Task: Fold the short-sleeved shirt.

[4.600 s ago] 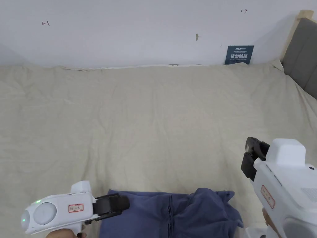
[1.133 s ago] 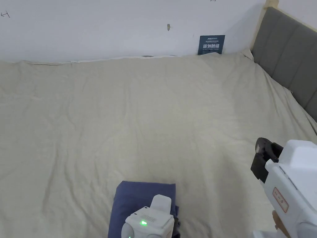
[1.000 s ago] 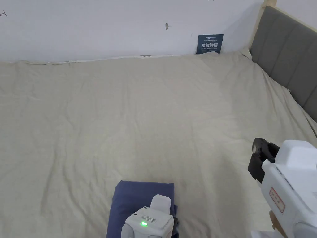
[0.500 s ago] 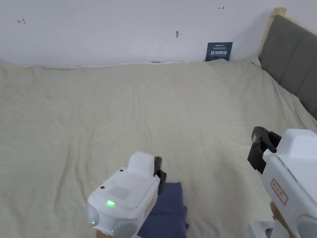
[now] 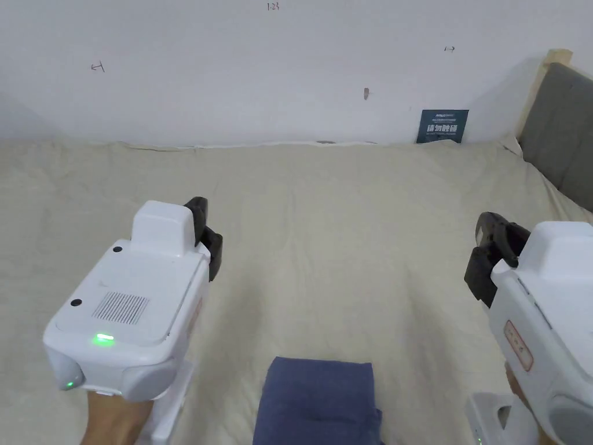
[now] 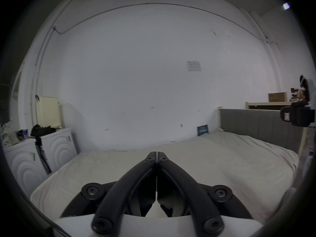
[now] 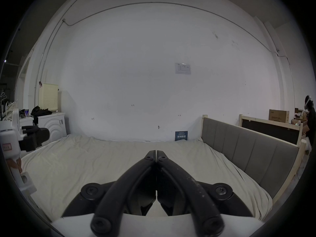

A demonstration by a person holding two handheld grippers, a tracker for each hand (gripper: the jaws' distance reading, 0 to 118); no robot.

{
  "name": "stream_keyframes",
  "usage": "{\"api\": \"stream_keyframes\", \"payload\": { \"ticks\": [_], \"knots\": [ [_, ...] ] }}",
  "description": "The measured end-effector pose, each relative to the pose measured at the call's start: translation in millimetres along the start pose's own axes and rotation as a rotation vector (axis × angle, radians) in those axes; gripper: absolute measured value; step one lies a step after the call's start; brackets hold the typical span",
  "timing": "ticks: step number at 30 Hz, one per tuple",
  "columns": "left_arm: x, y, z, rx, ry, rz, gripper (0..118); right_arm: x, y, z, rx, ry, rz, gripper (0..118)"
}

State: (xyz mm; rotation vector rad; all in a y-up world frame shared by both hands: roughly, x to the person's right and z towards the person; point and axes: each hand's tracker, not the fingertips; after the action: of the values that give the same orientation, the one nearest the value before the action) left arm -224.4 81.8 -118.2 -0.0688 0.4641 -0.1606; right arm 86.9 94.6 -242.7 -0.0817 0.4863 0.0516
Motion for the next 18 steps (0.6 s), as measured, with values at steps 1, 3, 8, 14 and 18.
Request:
{"api": "stream_keyframes", "payload": {
  "ticks": [1, 3, 8, 14, 18],
  "knots": [
    [-6.4, -0.6, 0.8, 0.000, 0.009, 0.006, 0, -2.1, 0.9, -0.2, 0.005, 0.003, 0.004, 2],
    [-20.0, -2.8, 2.6, -0.007, 0.039, 0.024, 0, -5.4, 2.2, -1.3, 0.008, 0.011, 0.003, 2],
    [-44.2, -9.9, 7.4, -0.028, 0.095, 0.098, 0, -13.1, 2.3, -2.4, 0.009, 0.031, 0.000, 2],
    [-49.2, -11.4, 13.5, -0.034, 0.110, 0.097, 0, -18.4, 2.3, -3.9, 0.007, 0.046, 0.004, 2],
    [-46.4, -10.8, 16.0, -0.035, 0.110, 0.101, 0, -20.0, 2.1, -4.8, 0.004, 0.054, 0.003, 2]
  ]
}}
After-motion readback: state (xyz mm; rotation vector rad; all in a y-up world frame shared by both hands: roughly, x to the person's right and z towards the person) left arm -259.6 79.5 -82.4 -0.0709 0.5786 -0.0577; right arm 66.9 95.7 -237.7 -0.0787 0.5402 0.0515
